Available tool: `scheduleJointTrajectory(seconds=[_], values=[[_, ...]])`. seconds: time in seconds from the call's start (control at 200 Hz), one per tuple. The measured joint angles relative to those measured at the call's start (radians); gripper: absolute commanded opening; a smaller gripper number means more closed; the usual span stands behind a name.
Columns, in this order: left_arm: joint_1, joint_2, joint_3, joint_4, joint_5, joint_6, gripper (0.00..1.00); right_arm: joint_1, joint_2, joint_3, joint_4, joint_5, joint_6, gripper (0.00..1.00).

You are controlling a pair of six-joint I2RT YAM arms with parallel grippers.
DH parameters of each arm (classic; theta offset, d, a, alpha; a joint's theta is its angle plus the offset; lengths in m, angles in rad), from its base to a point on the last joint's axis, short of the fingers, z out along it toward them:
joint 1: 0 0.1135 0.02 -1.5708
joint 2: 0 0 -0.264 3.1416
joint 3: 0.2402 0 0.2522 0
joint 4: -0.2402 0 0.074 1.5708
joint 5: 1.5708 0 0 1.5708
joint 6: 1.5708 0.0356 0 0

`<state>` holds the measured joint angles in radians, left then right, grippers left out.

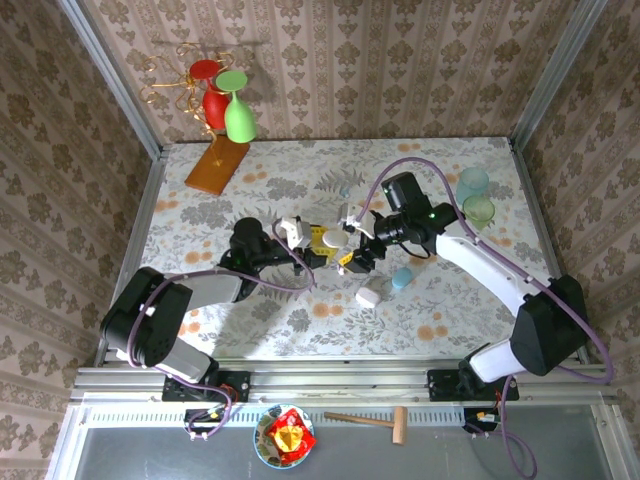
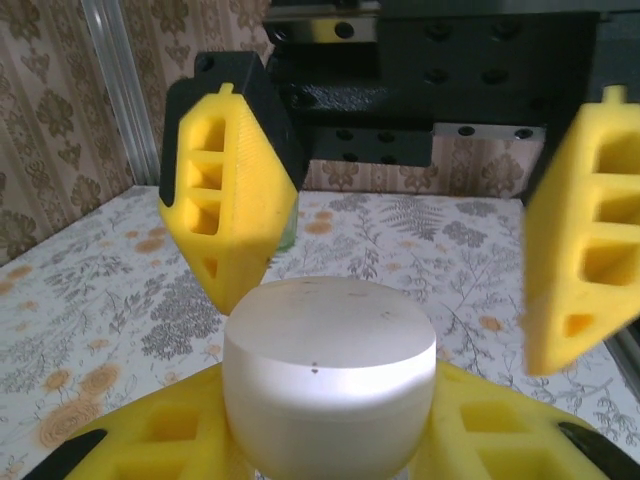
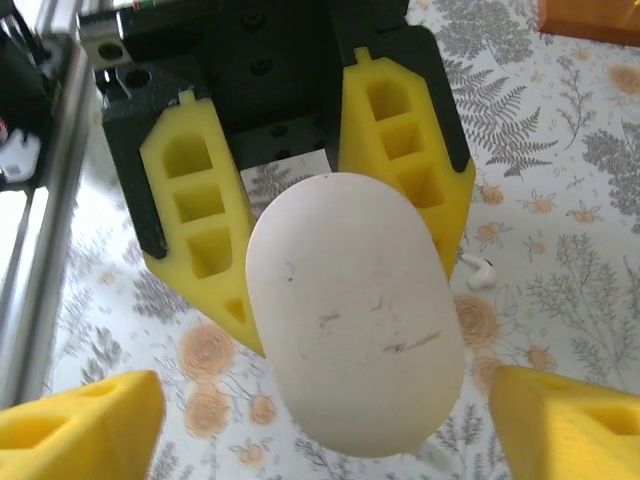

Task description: Insert the wireless bluetooth earbuds into the charging case

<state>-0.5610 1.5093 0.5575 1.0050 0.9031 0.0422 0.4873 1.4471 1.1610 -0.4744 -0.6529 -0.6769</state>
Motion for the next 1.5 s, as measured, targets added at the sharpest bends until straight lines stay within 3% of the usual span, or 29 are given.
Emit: scheduleJointTrajectory(seconds=[0.205, 0.445, 1.23, 1.5], values=[[0.024, 0.0, -0.025, 0.1, 0.031, -0.077, 0.26, -0.029, -0.061, -0.069, 0.115, -0.085, 0.103, 0.95], [0.025, -0.01, -0.033, 0.107, 0.052, -0.097, 0.25, -0.04, -0.071, -0.088, 0.252, -0.106, 0.262, 0.95], [0.019, -0.101, -0.047, 0.008, 0.015, -0.05, 0.26, -0.054, -0.037, -0.089, 0.297, -0.084, 0.401, 0.93], [0.017, -0.111, -0.067, -0.006, 0.044, -0.042, 0.25, -0.082, -0.067, -0.09, 0.342, -0.03, 0.454, 1.0]])
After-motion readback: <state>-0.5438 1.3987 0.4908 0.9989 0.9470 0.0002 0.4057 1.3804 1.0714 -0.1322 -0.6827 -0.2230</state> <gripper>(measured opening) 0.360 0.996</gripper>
